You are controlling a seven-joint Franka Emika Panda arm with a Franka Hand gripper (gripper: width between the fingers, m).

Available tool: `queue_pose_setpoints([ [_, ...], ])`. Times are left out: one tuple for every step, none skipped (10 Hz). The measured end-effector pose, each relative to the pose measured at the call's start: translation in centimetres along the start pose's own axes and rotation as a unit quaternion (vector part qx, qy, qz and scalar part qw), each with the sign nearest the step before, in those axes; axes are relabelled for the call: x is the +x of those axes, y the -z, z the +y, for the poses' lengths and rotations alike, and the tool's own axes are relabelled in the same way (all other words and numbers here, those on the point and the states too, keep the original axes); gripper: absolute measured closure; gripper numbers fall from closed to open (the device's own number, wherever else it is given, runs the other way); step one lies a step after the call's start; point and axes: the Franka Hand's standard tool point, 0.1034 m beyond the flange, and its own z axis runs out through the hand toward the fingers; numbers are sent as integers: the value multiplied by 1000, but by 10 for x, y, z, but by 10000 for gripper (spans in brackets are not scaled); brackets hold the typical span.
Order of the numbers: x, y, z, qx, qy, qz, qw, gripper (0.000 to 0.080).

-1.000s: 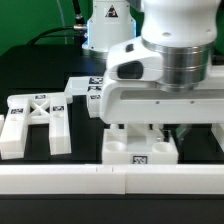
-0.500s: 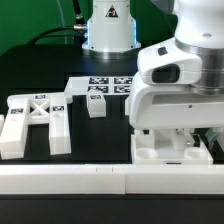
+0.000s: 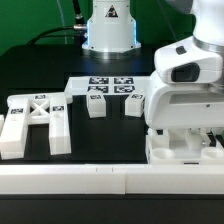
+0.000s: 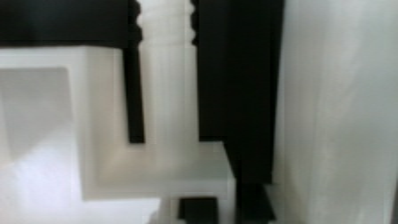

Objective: Assemble chair

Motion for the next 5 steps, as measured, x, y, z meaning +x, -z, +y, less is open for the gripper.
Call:
queue_pose_setpoints([
  [0,0,0,-1,-1,-1,1000,765],
  [0,1,4,-3,-1,-2,1000,684],
  [-1,2,9,-6,-4,-6,1000,684],
  [-3,6,15,-10,-7,-13,1000,547],
  [-4,18,17,-11,-10,-17,1000,346],
])
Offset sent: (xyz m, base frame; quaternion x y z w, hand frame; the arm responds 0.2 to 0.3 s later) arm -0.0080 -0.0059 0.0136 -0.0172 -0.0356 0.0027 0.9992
